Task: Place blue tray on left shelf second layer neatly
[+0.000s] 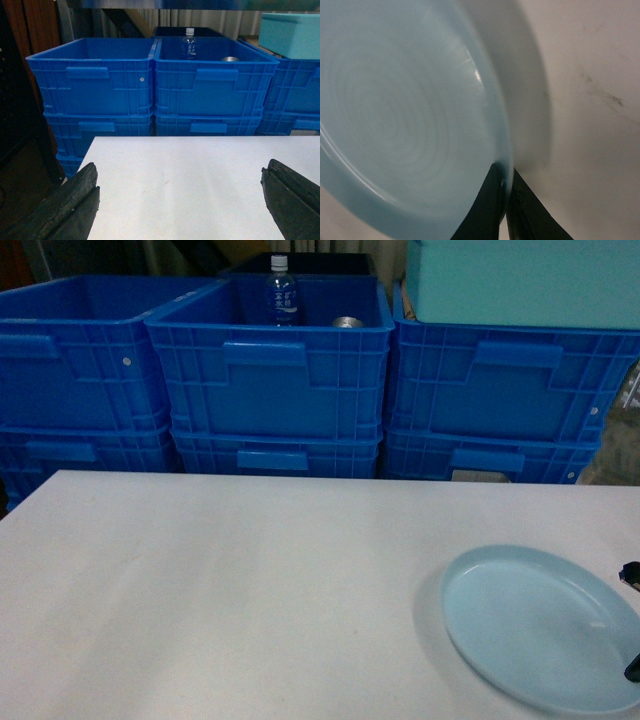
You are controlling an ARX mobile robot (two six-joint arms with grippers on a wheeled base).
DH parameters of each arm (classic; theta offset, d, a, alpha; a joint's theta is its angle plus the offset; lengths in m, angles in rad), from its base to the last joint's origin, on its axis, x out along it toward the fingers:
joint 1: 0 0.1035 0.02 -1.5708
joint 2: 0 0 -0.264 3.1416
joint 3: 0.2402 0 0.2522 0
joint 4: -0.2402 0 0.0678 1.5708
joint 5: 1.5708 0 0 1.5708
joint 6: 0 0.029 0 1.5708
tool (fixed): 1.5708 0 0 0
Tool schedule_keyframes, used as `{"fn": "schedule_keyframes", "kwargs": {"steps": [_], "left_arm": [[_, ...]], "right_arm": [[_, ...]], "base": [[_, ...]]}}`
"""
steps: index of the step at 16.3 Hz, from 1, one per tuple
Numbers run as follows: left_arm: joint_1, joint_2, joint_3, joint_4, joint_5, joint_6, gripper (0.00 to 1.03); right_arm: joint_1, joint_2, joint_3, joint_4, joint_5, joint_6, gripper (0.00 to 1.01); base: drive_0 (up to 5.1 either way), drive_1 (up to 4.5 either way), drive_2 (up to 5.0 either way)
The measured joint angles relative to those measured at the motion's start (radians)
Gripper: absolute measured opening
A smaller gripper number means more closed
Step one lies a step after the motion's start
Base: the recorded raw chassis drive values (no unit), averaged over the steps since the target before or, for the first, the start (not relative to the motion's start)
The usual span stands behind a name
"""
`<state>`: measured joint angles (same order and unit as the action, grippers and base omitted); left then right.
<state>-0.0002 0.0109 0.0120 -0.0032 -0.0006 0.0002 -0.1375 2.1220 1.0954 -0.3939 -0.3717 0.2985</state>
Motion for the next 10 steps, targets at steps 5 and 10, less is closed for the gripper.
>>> {"fn": "schedule_keyframes", "kwargs": {"steps": [5, 10], "left_arm": [[0.000, 0.000, 0.000, 0.000, 0.000, 0.000, 0.98], [0.000, 0.000, 0.000, 0.000, 0.000, 0.000, 0.98]], "right_arm": [[0.000, -0.041, -0.065, 0.093, -0.008, 0.051, 0.02], [0.082, -0.367, -0.097, 0.282, -0.109, -0.054, 0.02]], "base": [[0.0, 0.00, 0.0], [0.0, 0.00, 0.0]]}}
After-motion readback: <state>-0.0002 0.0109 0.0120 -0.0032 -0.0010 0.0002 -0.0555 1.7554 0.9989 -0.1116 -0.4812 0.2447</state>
